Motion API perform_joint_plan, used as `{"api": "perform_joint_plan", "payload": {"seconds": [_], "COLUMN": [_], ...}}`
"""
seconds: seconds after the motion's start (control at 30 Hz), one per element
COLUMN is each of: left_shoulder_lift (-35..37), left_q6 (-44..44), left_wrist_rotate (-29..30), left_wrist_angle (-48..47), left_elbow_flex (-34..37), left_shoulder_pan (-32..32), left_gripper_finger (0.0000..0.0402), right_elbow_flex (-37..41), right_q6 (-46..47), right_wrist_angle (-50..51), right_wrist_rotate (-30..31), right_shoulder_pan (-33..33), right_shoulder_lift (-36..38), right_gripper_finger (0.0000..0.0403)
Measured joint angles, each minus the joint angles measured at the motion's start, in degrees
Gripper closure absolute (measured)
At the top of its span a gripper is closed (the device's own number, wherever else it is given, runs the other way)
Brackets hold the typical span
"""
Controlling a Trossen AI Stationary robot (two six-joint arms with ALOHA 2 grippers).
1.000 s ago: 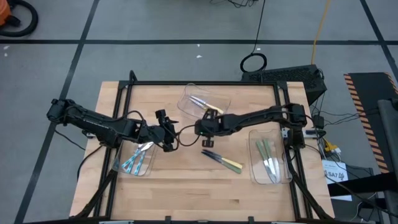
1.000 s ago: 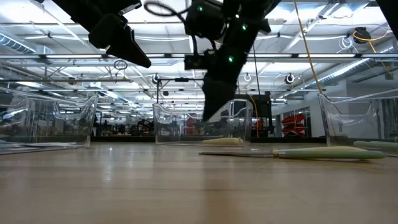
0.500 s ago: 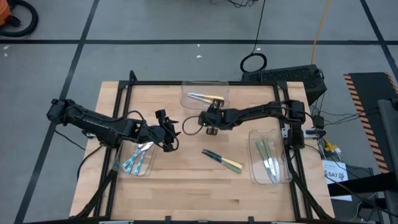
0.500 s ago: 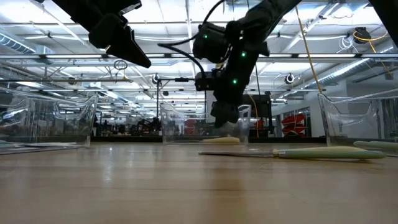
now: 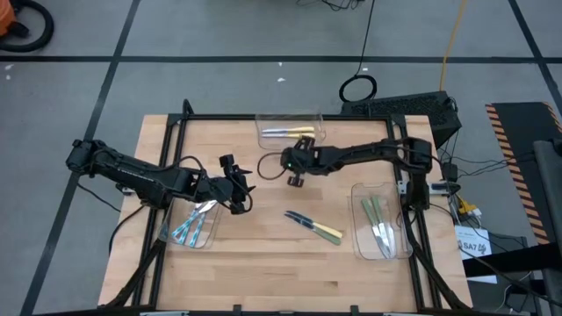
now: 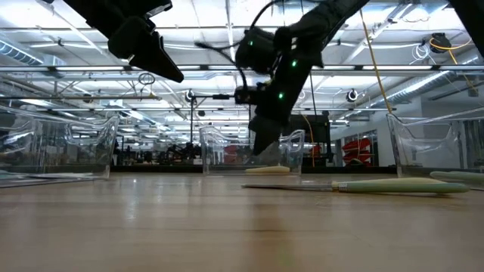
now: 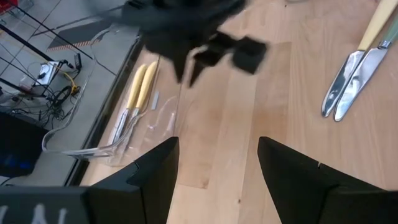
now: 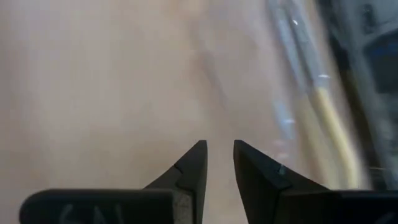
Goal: Sort silverware by color (type)
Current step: Put the green knife into the bottom right transparent bin
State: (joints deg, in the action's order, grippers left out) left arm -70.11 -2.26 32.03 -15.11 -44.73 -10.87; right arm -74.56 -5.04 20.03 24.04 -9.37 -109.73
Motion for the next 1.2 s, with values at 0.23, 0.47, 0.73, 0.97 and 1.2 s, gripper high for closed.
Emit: {"api": "perform_joint_plan", "payload": {"seconds": [0.23, 0.47, 0.73, 0.97, 1.2], "left_shoulder_lift": [0.0, 0.0, -0.39, -3.27, -5.6], "left_q6": [0.21, 2.59, 8.58, 12.71, 10.75], "left_wrist_rotate": [-0.04, -2.1, -4.71, -4.83, -4.87], "left_wrist_angle": [0.44, 0.94, 3.09, 4.77, 6.48], "left_elbow_flex": [0.0, 0.0, 0.0, 0.08, -2.48], "left_shoulder_pan": [0.0, -0.13, -0.53, -4.59, -8.87], "left_gripper_finger": [0.0174, 0.0174, 0.0174, 0.0174, 0.0174], "right_elbow_flex": [0.0, 0.0, 0.0, 0.0, 0.0], "right_q6": [9.68, 21.89, 41.3, 47.07, 46.6], "right_wrist_angle": [10.36, 16.3, 15.15, 14.47, 20.53], "right_wrist_rotate": [-6.58, -6.13, -0.44, 3.85, -3.92], "right_shoulder_pan": [9.59, 21.59, 36.13, 43.73, 42.74], "right_shoulder_lift": [4.15, 4.98, 5.03, 5.03, 5.03], "right_gripper_finger": [0.033, 0.033, 0.033, 0.033, 0.033]}}
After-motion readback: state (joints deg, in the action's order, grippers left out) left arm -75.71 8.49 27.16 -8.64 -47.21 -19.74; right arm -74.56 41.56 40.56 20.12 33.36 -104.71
